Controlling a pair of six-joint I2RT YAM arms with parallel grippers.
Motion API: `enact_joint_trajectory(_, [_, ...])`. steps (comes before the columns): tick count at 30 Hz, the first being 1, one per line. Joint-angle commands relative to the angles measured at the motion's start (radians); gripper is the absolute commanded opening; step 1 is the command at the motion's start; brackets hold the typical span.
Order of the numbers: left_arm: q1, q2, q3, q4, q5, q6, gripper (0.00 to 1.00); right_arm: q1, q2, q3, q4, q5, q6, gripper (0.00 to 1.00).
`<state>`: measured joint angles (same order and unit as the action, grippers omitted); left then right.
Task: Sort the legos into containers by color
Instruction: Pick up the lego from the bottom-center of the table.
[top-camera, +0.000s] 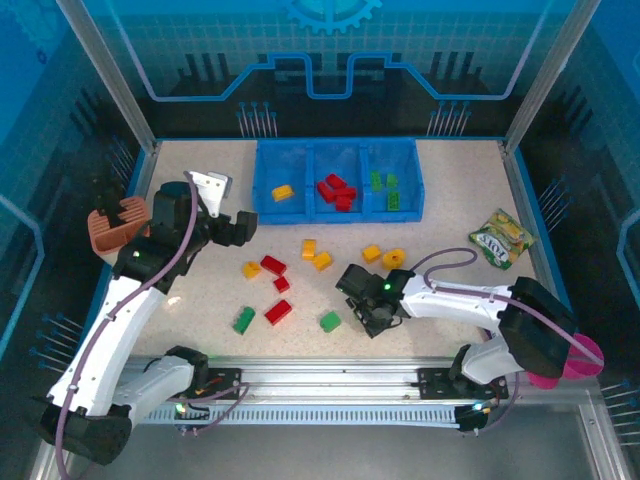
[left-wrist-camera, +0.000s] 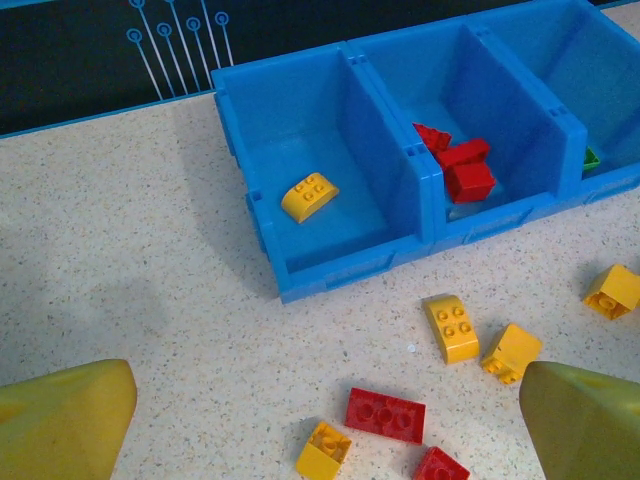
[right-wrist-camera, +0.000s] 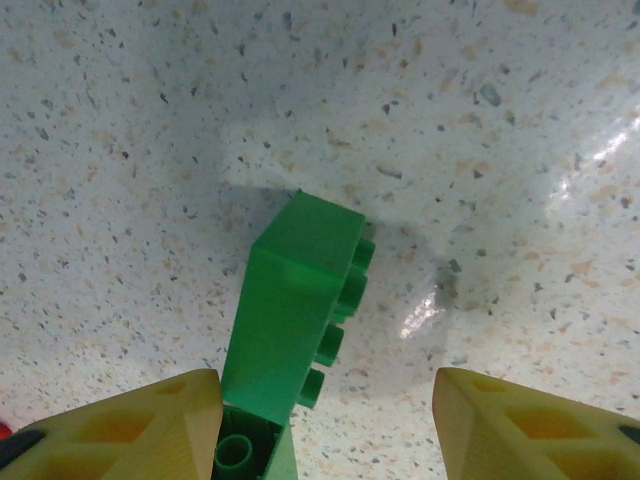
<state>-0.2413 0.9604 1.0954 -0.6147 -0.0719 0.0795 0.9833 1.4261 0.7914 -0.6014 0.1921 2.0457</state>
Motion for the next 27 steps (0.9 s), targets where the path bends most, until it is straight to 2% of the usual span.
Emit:
enact_joint_trajectory(1, [0.009,0.001,-0.014,0.023,-0.010,0.009,0.99,-0.023,0.017,-0.014,0.012,-0.003,0.010,0.59])
enact_joint_trajectory(6, [0.010,0.008,-0.017,0.027,-0.011,0.011,0.99,-0.045,0.037,-0.021,0.031,-0.011,-0.020,0.58])
enact_joint_trajectory(11, [0.010,0.010,-0.023,0.033,-0.013,0.013,0.99,-0.065,0.065,-0.027,0.047,-0.025,-0.047,0.50])
enact_joint_trajectory(18, [0.010,0.013,-0.028,0.036,-0.016,0.017,0.99,-0.097,0.110,0.005,0.026,-0.050,-0.153,0.29])
enact_joint_trajectory(21, [0.010,0.014,-0.030,0.038,-0.017,0.019,0.99,-0.167,0.093,0.040,-0.009,-0.052,-0.353,0.25])
enact_joint_trajectory(27, [0.011,0.028,-0.027,0.040,-0.017,0.020,0.99,-0.361,0.007,0.232,-0.211,0.069,-0.880,0.22])
